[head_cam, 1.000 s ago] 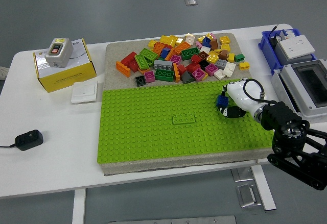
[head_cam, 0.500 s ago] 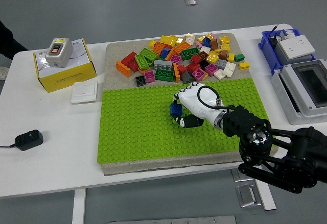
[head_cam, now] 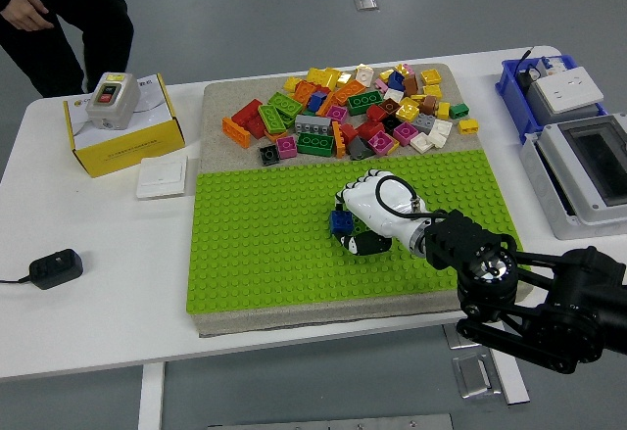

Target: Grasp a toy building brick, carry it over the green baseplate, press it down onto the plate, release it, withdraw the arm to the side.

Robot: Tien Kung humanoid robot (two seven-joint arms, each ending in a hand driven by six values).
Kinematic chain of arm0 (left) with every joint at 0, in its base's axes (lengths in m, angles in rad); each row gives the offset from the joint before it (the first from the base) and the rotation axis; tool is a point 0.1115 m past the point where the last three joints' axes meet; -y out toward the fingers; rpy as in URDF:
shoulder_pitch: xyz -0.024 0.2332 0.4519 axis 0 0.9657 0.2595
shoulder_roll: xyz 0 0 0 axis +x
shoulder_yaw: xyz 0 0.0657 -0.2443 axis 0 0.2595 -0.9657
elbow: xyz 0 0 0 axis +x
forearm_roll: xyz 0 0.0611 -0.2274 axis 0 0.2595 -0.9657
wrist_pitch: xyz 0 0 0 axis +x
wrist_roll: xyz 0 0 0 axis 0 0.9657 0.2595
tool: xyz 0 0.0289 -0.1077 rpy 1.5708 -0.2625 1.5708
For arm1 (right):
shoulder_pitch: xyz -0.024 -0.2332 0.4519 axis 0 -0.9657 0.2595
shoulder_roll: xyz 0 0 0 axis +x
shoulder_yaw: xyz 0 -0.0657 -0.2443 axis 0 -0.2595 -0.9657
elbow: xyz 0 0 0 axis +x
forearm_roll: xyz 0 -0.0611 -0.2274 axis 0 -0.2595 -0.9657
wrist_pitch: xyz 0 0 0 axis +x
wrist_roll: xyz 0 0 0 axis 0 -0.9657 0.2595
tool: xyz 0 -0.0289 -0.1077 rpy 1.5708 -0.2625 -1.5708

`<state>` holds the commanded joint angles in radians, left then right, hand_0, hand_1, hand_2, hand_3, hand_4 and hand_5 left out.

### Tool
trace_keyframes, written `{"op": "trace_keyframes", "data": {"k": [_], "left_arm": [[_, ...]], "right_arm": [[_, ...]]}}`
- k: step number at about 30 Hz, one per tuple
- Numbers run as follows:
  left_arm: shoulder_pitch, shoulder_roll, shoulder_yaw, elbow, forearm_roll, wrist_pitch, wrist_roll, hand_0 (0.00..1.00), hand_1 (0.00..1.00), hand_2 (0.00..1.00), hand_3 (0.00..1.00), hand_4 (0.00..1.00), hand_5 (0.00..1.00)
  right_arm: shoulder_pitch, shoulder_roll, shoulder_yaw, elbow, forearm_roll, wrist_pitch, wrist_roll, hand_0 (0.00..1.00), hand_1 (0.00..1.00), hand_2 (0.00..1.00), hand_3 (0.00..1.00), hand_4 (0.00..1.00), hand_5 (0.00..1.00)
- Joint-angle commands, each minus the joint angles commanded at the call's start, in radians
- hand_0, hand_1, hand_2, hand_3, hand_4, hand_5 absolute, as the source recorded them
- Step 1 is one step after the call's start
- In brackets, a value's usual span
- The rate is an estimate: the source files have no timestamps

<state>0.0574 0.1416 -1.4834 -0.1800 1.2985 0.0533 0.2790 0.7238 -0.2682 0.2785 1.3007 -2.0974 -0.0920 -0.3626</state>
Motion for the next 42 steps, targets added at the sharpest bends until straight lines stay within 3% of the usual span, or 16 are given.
{"op": "trace_keyframes", "data": {"k": [10, 42], "left_arm": [[-0.001, 0.000, -0.001, 0.000, 0.001, 0.002, -0.005, 0.691, 0.700, 0.699, 0.763, 0.465, 0.458], [-0.001, 0.001, -0.004, 0.000, 0.006, 0.013, -0.017, 0.686, 0.698, 0.696, 0.750, 0.461, 0.453]], "right_arm": [[-0.003, 0.014, -0.003, -0.042, 0.008, -0.005, 0.009, 0.811, 0.767, 0.745, 0.568, 0.441, 0.360], [0.000, 0.036, -0.020, -0.084, 0.044, -0.017, 0.021, 0.809, 0.770, 0.735, 0.562, 0.450, 0.363]]}}
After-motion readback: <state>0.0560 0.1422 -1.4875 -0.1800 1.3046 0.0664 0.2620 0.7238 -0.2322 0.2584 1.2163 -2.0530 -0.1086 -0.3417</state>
